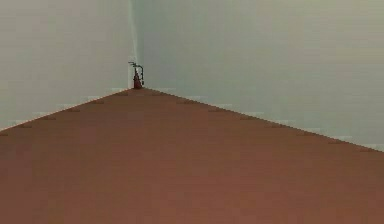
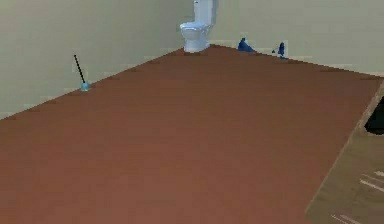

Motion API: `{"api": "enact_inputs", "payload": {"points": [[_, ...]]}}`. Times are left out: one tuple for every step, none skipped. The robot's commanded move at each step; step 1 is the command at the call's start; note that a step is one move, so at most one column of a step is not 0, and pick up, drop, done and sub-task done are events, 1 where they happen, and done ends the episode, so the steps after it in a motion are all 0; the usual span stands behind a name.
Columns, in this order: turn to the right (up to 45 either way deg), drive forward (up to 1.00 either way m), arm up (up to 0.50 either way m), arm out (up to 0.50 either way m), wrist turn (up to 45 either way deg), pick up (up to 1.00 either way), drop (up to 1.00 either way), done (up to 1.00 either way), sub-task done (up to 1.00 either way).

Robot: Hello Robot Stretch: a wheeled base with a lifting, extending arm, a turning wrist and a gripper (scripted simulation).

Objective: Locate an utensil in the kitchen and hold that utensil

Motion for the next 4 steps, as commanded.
{"api": "enact_inputs", "payload": {"points": [[0.0,0.05,0.0,0.0,0.0,0.0,0.0,0.0,0.0],[-6.0,0.0,0.0,0.0,0.0,0.0,0.0,0.0,0.0],[0.0,0.45,0.0,0.0,0.0,0.0,0.0,0.0,0.0],[-45.0,0.0,0.0,0.0,0.0,0.0,0.0,0.0,0.0]]}}
